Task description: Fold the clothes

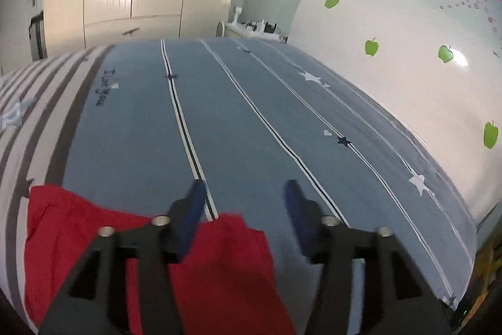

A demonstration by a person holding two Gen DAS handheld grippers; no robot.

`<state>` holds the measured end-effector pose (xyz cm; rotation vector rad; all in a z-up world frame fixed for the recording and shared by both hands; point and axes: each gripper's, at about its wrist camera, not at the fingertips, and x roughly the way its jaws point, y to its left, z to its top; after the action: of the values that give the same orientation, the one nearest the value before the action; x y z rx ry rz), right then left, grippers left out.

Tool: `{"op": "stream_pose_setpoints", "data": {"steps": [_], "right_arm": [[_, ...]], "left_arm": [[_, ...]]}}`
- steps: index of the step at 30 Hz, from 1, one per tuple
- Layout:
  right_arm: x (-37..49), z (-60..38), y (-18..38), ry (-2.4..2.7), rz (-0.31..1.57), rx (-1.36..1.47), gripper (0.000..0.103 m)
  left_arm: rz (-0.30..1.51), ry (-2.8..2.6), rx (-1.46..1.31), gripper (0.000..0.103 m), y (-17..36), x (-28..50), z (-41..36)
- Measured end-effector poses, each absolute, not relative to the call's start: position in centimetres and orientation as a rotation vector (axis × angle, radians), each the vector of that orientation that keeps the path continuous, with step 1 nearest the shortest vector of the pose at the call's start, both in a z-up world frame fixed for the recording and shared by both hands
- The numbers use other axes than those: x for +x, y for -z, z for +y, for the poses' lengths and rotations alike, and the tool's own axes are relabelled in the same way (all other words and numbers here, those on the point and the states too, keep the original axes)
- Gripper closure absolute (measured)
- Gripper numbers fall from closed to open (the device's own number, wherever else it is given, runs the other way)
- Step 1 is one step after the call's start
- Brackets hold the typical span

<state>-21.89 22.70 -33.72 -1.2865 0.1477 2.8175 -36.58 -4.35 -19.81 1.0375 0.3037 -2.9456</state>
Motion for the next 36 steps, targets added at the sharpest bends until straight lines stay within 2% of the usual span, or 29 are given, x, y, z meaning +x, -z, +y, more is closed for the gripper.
{"op": "stream_pose_setpoints", "data": {"steps": [3, 6, 9, 12, 15, 17, 19, 22, 24, 27, 30, 34, 36], "right_arm": [[-21.9, 22.1, 33.9, -2.836, 0.148, -1.301, 0.07], [-21.6, 20.9, 33.7, -2.878, 0.141, -1.306, 0.07], [-21.0, 18.6, 32.9, -2.965, 0.138, -1.309, 0.069], [-20.1, 16.1, 32.1, -3.06, 0.131, -1.304, 0.063], [-18.8, 13.0, 31.0, -3.176, 0.096, -1.307, 0.062], [-17.7, 10.7, 30.2, -3.259, 0.061, -1.294, 0.062], [-16.3, 8.6, 29.5, -3.331, 0.031, -1.291, 0.062], [-14.3, 5.6, 29.5, -3.399, -0.031, -1.341, 0.062], [-13.3, 3.9, 30.9, -3.374, -0.103, -1.436, 0.062], [-12.1, 2.5, 34.1, -3.247, -0.247, -1.606, 0.062], [-10.4, 1.8, 35.2, -3.229, -0.351, -1.541, 0.062], [-9.6, 2.0, 34.4, -3.243, -0.282, -1.57, 0.062], [-9.1, 2.0, 33.6, -3.245, -0.263, -1.59, 0.062]], "left_arm": [[0.331, 2.964, 1.004, 0.031, 18.7, -33.9, -6.8], [0.301, 2.881, 0.995, 0.028, 19.1, -29.9, -10.8], [0.238, 2.756, 1.044, 0.028, 21.1, -25.5, -15.2], [0.269, 2.685, 1.098, 0.028, 23.6, -20.3, -18.8], [0.229, 2.682, 1.068, 0.029, 25.4, -15.6, -19.3], [0.184, 2.746, 1.049, 0.036, 26.1, -14.0, -18.0], [0.132, 2.821, 1.038, 0.066, 26.2, -13.2, -16.2], [0.118, 2.878, 1.143, 0.085, 27.4, -14.2, -14.7], [0.056, 2.813, 1.239, 0.089, 29.3, -16.4, -14.5], [0.102, 2.694, 1.316, 0.097, 32.1, -18.8, -16.8], [0.151, 2.701, 1.273, 0.098, 31.7, -18.9, -18.0], [0.24, 2.791, 1.132, 0.098, 28.1, -15.7, -17.7], [0.201, 2.854, 1.129, 0.097, 27.0, -13.7, -16.2]]}}
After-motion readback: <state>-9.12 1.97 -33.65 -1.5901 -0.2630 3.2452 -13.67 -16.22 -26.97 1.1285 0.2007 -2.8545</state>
